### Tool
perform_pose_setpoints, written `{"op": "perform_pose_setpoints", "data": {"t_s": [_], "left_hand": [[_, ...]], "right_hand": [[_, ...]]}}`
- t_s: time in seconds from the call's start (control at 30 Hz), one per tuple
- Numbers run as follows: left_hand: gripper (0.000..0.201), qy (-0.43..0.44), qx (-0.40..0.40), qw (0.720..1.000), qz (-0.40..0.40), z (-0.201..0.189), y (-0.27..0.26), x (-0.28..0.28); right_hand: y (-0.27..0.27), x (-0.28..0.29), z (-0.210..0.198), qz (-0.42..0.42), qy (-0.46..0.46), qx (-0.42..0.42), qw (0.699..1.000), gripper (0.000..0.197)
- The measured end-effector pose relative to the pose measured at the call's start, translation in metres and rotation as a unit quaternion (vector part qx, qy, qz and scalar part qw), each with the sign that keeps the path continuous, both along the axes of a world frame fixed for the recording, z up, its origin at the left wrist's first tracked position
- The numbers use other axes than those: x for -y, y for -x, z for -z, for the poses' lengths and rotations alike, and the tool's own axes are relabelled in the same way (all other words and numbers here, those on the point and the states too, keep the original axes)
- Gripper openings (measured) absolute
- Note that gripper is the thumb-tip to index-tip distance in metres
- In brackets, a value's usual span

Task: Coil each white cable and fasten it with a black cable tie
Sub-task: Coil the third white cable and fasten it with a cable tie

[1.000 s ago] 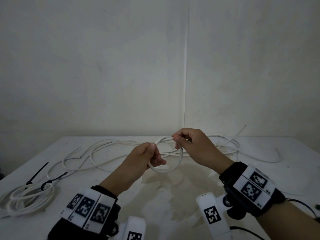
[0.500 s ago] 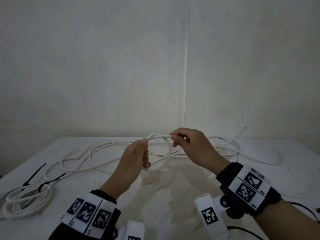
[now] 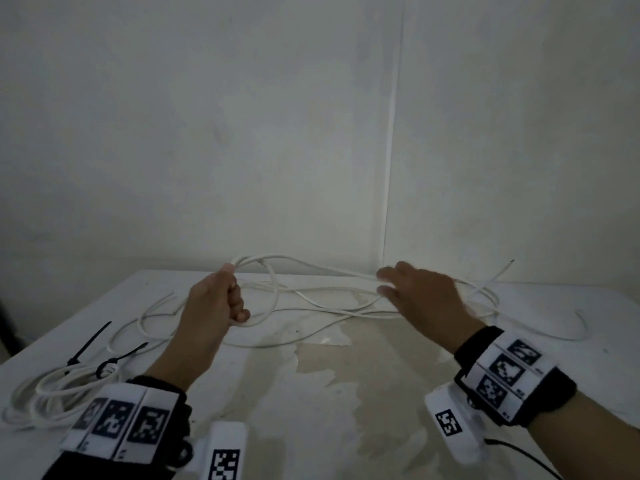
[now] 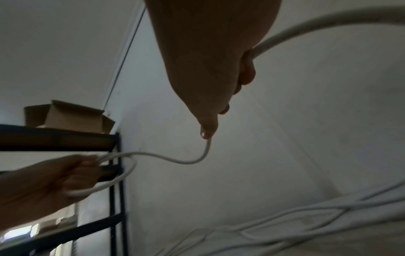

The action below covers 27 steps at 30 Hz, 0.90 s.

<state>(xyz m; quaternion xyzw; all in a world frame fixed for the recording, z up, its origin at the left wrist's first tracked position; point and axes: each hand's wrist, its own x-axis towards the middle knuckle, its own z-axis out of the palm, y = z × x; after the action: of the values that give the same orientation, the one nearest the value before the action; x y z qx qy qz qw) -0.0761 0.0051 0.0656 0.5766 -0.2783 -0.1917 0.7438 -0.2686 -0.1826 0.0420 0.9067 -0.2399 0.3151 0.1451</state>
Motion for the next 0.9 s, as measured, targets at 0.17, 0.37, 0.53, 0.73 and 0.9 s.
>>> {"op": "perform_pose_setpoints", "data": {"t_s": [0.17, 0.37, 0.53, 0.73, 0.9], "left_hand": [[0.043, -0.023, 0.045, 0.999, -0.019, 0.000, 0.004, 0.004], [0.040, -0.036, 0.107, 0.993, -0.032, 0.000, 0.015, 0.010], [0.036, -0.052, 0.151, 0.987, -0.019, 0.004, 0.029, 0.017], [0.037, -0.083, 0.201, 0.975, 0.054, 0.006, 0.055, 0.014], [0.040, -0.098, 0.172, 0.970, 0.139, 0.000, 0.069, 0.008]], "right_hand": [[-0.021, -0.028, 0.014, -0.097, 0.095, 0.007, 0.991, 0.032], [-0.030, -0.058, 0.008, -0.241, 0.092, 0.052, 0.965, 0.028], [-0.035, -0.074, 0.000, -0.311, 0.057, 0.106, 0.943, 0.035], [-0.037, -0.082, -0.011, -0.334, 0.013, 0.169, 0.927, 0.037], [-0.029, -0.074, -0.017, -0.329, -0.045, 0.197, 0.923, 0.022]]}}
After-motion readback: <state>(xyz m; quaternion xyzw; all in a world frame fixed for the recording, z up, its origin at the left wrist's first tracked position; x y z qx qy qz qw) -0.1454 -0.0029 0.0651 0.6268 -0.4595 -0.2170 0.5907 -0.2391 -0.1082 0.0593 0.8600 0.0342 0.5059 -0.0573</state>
